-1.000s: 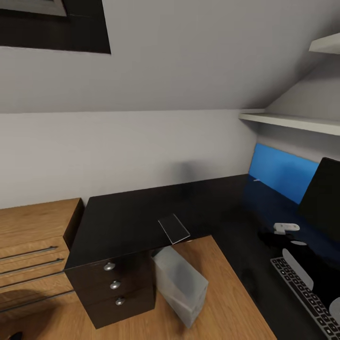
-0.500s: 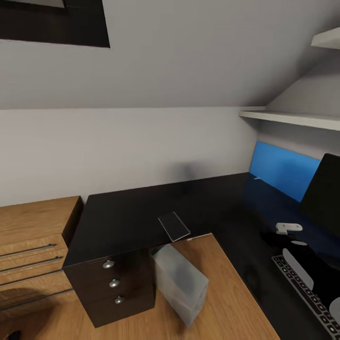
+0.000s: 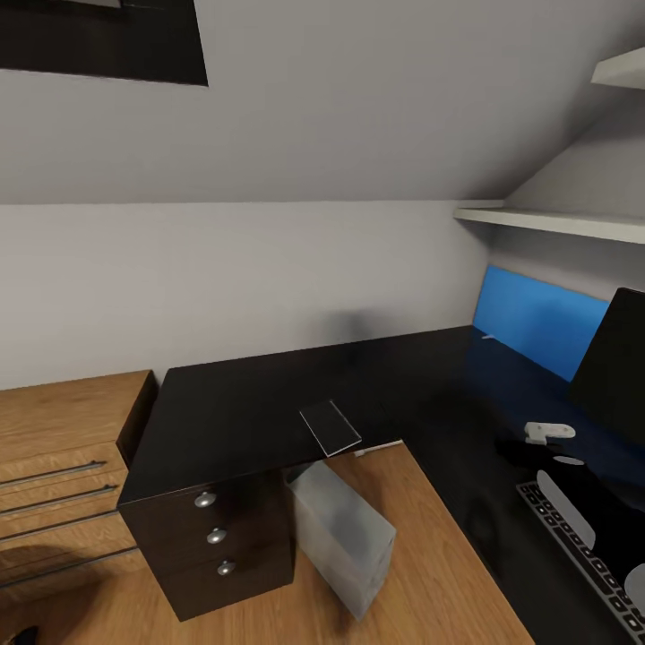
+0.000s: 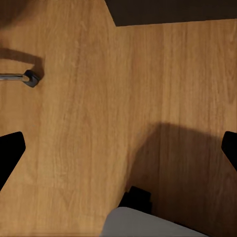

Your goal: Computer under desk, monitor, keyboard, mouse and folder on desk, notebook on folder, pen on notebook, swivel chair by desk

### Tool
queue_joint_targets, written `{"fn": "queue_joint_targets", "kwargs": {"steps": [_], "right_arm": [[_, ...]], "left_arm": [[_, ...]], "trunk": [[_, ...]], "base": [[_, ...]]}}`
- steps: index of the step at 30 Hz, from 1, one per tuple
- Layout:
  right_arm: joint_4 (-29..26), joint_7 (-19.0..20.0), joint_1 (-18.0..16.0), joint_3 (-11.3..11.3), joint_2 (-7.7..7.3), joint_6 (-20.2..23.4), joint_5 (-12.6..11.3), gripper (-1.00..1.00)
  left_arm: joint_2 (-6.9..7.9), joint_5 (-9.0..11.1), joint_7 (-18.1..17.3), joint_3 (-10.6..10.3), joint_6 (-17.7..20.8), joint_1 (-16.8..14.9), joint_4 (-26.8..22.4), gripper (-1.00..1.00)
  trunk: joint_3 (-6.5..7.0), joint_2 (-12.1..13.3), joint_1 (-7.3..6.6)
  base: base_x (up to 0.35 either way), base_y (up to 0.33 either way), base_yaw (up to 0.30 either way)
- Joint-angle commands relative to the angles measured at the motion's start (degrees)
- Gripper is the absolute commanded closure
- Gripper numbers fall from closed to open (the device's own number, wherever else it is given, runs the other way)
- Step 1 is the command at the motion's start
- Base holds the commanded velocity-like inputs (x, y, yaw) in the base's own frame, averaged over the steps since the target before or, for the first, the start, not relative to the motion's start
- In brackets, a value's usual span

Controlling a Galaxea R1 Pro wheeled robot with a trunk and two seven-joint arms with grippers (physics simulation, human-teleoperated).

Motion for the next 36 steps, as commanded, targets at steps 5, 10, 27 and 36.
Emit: {"fn": "queue_joint_targets", "kwargs": {"steps": [5,10,27,36], "right_arm": [[0.0,-0.6,-0.1,0.3,-0.08,0.1,-0.8,1.0],[0.0,-0.6,-0.1,0.2,-0.08,0.1,-0.8,1.0],[8.0,-0.5,-0.1,0.2,0.0,-7.0,-0.7,1.0],[8.6,-3.2,-0.1,0.3,0.06,-7.7,-0.6,1.0]], "left_arm": [[0.04,0.6,0.4,-0.5,-0.8,0.0,0.1,-1.0],[0.09,0.6,0.3,-0.5,-0.9,0.0,0.6,-1.0],[0.1,0.7,0.3,-0.3,-1.0,0.0,0.9,-1.0],[0.16,0.7,0.3,-0.3,-0.9,0.0,1.0,-1.0]], "trunk": [[-0.06,0.0,0.0],[-0.06,0.0,0.0],[-0.06,0.0,0.0],[-0.06,0.0,0.0]], "base": [[0.01,-0.019,0.0],[0.11,-0.121,0.0],[0.008,-0.008,0.0],[0.08,0.0,0.0]]}}
